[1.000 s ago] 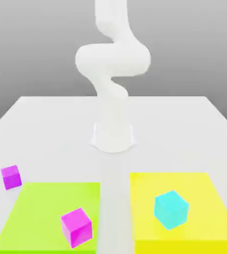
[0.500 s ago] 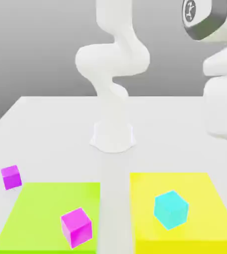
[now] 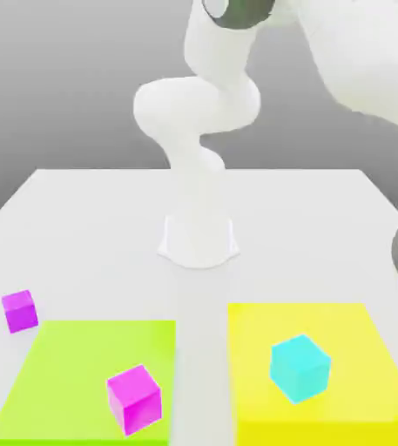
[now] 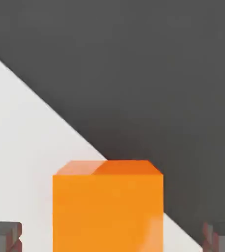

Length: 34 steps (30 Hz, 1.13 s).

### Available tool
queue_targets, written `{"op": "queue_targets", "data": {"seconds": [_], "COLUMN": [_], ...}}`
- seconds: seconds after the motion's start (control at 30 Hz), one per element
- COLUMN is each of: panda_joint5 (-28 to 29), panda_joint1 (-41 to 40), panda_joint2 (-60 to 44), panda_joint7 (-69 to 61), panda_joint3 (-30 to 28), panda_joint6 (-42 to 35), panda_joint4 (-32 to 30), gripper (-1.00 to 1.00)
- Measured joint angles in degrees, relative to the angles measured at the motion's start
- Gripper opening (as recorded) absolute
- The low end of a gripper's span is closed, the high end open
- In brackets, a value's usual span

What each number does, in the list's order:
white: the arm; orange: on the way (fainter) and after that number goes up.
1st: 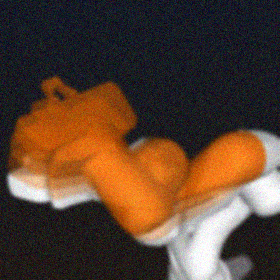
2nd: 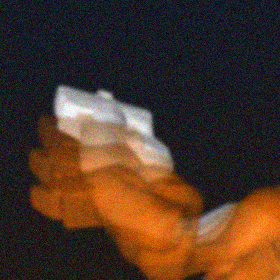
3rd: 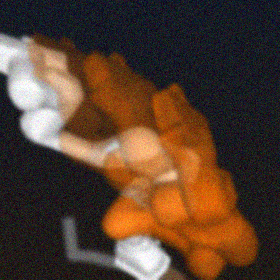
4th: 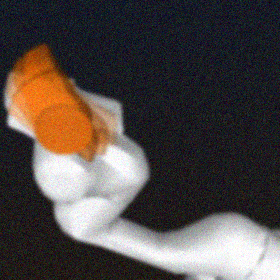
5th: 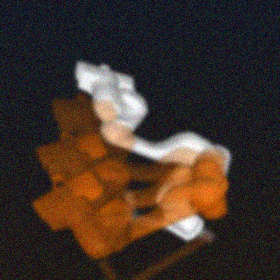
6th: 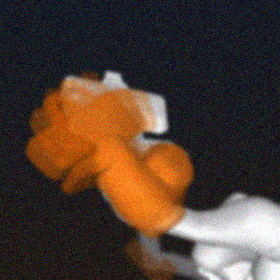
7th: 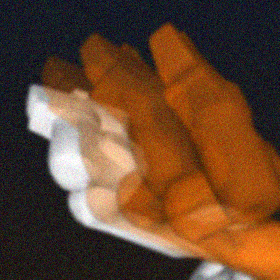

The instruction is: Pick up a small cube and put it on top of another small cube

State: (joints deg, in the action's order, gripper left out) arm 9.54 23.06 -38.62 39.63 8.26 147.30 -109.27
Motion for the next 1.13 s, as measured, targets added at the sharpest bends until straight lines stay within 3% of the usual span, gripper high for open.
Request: {"op": "queue_targets", "data": {"seconds": [0.2,0.43,0.87,1.0,1.03,1.13], "panda_joint5": [-0.2,-2.6,-9.4,-11.1,-11.3,-11.3], "panda_joint1": [0.1,-4.2,-23.0,-26.6,-26.7,-26.7], "panda_joint2": [-0.2,9.3,32.9,31.1,29.9,29.9], "panda_joint7": [-0.2,-6.7,-12.5,-13.3,-13.4,-13.4], "panda_joint3": [-0.1,1.2,-12.4,-13.9,-13.8,-13.8], "panda_joint6": [0.1,-5.3,-8.2,-1.6,-0.1,-0.1], "panda_joint4": [0.0,-1.0,-23.8,-28.9,-29.3,-29.3], "gripper": [-1.00,-1.00,-1.00,-1.00,1.00,1.00]}}
